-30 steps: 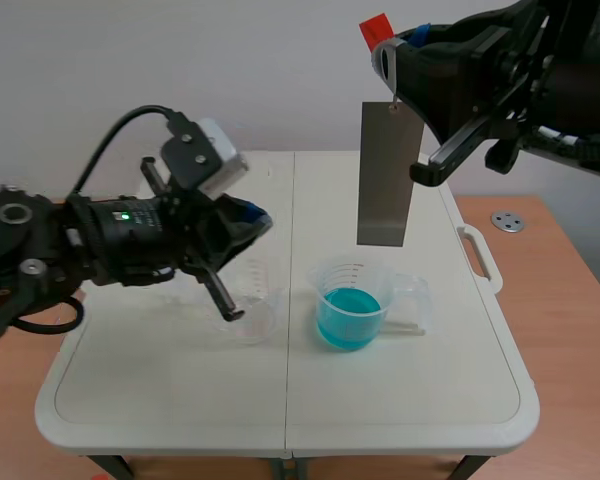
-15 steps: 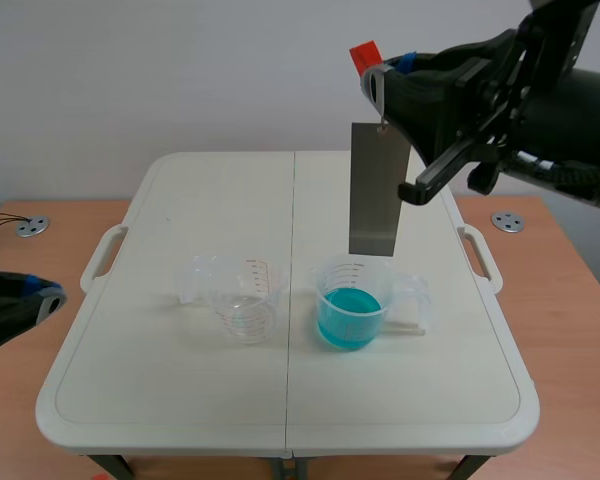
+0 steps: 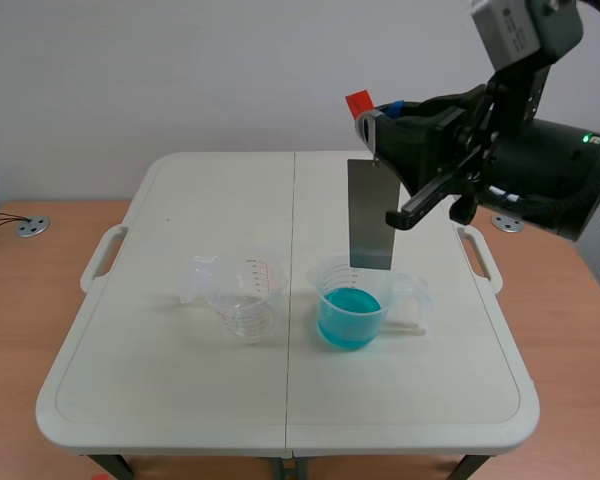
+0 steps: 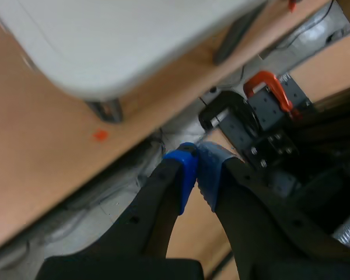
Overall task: Hold the metal plate by the orange handle, dip it into the blue solution, take it out and point at it, then put the plate back in the beaker on the left.
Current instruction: 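Lower the plate into the blue solution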
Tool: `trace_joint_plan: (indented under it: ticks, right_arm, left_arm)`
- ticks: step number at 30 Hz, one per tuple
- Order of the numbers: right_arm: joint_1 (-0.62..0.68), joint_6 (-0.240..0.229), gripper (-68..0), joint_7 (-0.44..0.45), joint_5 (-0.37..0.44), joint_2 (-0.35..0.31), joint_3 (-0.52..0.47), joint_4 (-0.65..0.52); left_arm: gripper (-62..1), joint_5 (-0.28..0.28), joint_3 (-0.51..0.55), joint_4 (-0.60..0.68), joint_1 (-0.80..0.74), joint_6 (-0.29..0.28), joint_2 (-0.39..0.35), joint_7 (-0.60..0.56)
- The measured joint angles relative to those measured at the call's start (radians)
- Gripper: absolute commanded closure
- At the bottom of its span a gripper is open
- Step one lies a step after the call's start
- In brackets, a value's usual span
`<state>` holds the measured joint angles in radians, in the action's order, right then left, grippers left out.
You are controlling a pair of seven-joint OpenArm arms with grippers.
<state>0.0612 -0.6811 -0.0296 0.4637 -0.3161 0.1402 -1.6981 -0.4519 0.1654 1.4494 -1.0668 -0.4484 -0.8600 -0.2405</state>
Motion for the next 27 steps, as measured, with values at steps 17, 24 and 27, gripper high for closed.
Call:
trace_joint_plan:
  ticks: [17,24,27]
  right_arm:
    - [-0.039,0.000,-1.3,0.051,-0.029,0.033,0.060,0.240]
    - [-0.046,0.000,-1.3,0.089,-0.030,0.042,0.090,0.328]
    - [-0.050,0.000,-1.3,0.113,-0.050,0.045,0.090,0.348]
  left_arm:
    - [-1.7,0.134,-0.252,-0.183,0.000,0.001,0.149,0.021]
    - [-1.7,0.134,-0.320,-0.192,0.003,0.001,0.173,0.070]
    - [-1.7,0.134,-0.335,-0.192,0.003,0.001,0.174,0.072]
